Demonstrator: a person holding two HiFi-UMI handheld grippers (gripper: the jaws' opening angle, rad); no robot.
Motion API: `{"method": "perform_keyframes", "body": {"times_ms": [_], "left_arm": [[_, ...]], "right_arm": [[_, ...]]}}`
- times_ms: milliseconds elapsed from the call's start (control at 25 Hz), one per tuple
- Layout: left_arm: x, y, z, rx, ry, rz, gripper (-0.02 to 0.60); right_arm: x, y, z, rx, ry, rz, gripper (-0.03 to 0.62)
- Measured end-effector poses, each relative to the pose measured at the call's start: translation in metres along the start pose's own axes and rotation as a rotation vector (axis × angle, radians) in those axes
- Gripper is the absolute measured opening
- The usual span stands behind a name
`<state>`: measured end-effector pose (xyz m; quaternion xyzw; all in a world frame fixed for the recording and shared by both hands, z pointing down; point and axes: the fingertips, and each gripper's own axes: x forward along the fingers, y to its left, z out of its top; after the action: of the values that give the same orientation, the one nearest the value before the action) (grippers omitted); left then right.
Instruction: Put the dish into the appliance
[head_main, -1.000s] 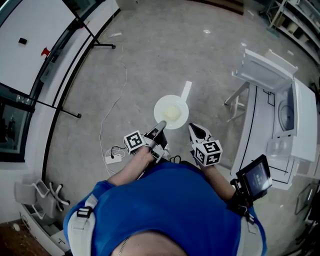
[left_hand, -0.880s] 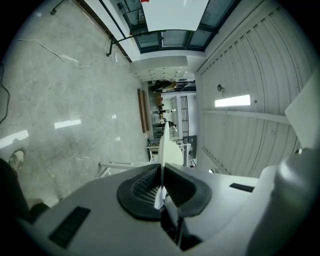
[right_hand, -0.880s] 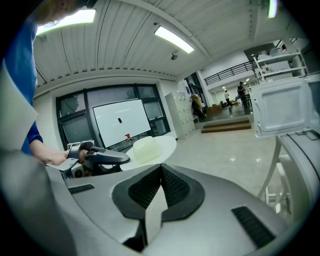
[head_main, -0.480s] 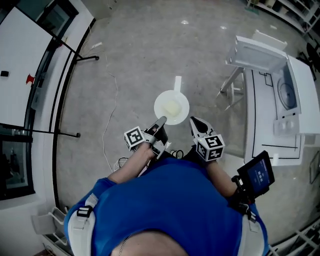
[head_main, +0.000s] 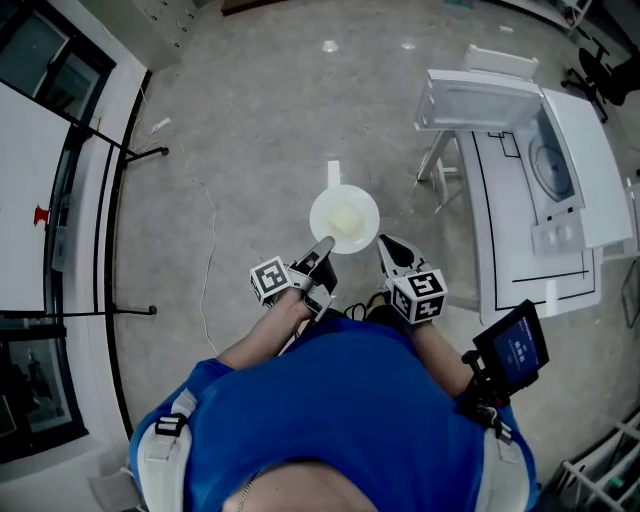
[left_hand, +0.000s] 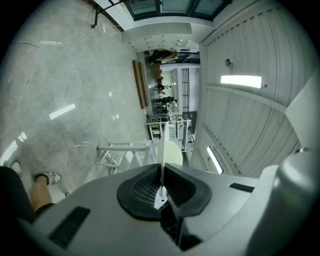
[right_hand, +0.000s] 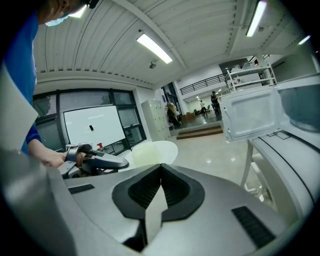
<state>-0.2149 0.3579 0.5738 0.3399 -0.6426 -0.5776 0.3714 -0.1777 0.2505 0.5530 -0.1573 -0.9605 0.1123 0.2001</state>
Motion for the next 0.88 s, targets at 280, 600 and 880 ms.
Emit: {"method": "perform_keyframes", "body": {"times_ms": [280,600,880], "left_arm": [[0.071,-0.015,-0.011,0.02,0.096,-0.009,0.018],[0.159,-0.026,-0.036,0.068,0.24,0.001,0.018],[0.234,-0.033,-0.077,0.089,0.358,-0.009,0.018]], "right_arm": [[-0.007,-0.059,0.025,0.019,-0.041,-0.067,0.002],[-0.033,-0.141,0.047,0.069,-0.101,-0.19,0.002],[-0.07,-0.207,0.049,0.115,-0.144,-0.296,0.002]]}}
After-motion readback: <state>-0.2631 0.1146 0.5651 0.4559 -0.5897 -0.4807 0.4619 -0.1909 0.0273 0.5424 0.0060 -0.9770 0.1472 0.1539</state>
